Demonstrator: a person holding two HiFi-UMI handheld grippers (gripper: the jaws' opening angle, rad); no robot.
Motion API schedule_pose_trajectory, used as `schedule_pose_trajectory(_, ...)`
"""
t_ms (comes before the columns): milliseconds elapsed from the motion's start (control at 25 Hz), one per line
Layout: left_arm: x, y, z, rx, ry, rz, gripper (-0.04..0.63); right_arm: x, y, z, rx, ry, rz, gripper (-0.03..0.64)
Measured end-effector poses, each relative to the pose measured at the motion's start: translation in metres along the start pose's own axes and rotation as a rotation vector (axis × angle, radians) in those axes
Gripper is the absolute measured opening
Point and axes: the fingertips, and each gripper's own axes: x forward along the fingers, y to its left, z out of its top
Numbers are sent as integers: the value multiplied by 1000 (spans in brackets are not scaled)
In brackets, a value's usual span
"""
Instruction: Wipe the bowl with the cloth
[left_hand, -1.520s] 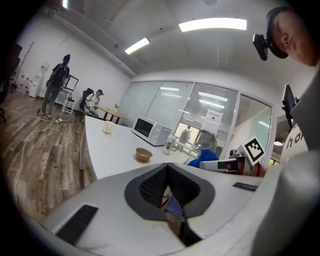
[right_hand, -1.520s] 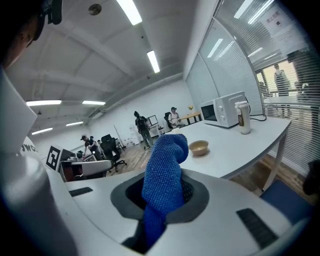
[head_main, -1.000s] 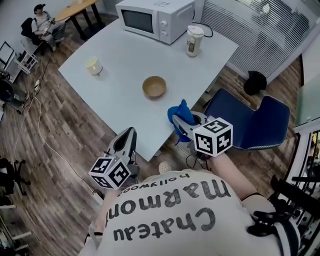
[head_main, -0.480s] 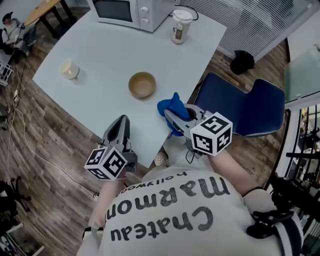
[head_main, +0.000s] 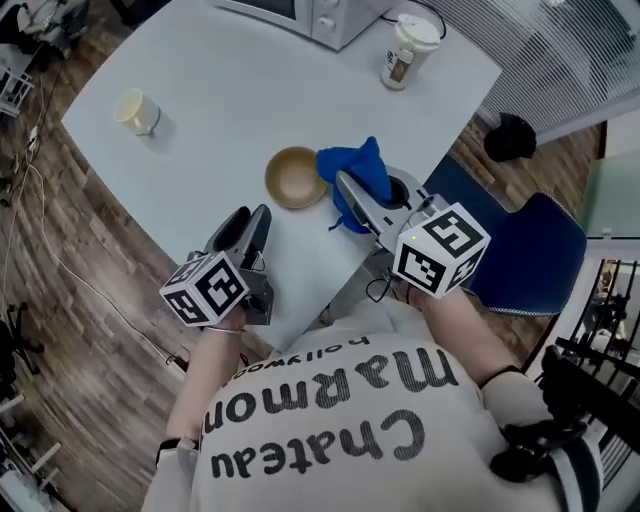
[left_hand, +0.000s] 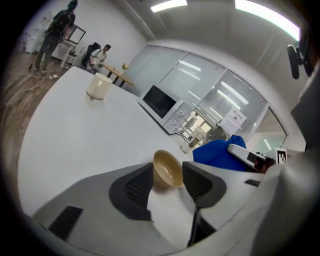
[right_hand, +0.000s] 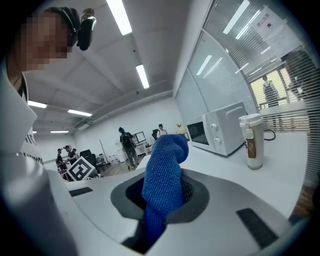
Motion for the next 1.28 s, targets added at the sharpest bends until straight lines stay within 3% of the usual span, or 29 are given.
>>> schedule_pose_trajectory(160,36,9,-10,-121,45,57,201,24,-26,19,-18,21,77,40)
schedule_pose_trajectory(280,59,12,-14,-134,72,96,203,49,-48,27,11,23,142,40)
schedule_pose_trajectory(440,71,20,-31,-146,100,205,203,75,-62,30,39,55,257,40)
schedule_pose_trajectory(600,69,32,-34,-182,108,274,161,101,-60,35,28,89,347,40)
schedule_pose_trajectory(680,66,37,-31,-198,88,296,66,108,-57,34,35,104,381,40)
schedule_pose_trajectory(920,64,41,-30,-210,58,349,11,109,-48,30,63,132,510,40)
schedule_pose_trajectory(1040,60,35,-8,-125,-11,389,8,94,-13,45,97,127,720,40)
schedule_pose_trajectory(1160,57,12,31,55,-99,383,3,72,32,53,90,147,945,40)
schedule_pose_trajectory(1200,58,3,43,128,-113,376,3,69,41,48,56,171,966,40)
schedule_pose_trajectory(1280,62,-15,58,267,-112,359,3,72,44,25,-44,239,896,40)
